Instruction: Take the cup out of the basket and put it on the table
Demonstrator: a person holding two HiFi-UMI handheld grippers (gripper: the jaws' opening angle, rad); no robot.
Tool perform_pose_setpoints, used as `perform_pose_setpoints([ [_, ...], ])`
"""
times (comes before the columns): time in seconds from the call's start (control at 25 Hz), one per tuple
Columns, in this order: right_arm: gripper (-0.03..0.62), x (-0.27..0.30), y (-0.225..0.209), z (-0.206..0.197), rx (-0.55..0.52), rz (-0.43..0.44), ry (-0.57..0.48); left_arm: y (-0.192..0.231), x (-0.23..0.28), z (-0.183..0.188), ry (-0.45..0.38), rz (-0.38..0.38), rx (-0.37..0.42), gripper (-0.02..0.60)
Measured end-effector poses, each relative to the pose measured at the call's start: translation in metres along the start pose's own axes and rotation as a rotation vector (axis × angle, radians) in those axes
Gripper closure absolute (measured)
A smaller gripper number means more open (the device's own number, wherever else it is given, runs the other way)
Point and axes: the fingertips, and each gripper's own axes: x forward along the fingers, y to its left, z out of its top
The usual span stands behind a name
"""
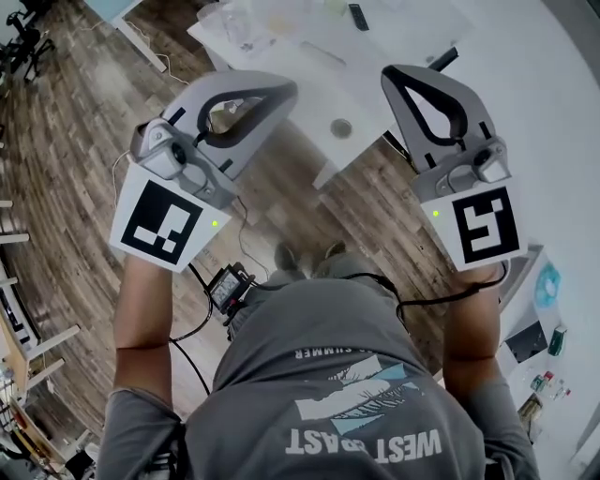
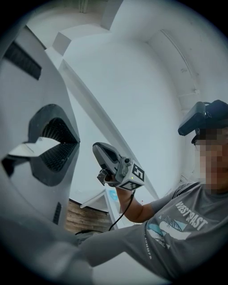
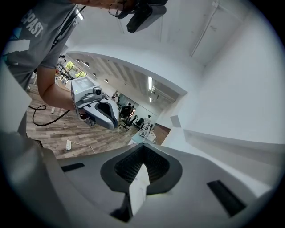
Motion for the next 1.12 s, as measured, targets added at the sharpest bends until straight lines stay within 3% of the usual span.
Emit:
perform_pose_setpoints([
  [0.76, 0.582, 0.02, -0.118, -0.091, 0.028, 0.074, -0.052, 0.037, 0.126, -0.022, 0.124, 0.074, -0.048, 0.572],
  [1.12, 0.582, 0.051, -0.138, -0.094, 0.056, 0.034, -0.034, 0.075, 0.139, -0.039, 0.061, 0.066, -0.026, 0.572],
])
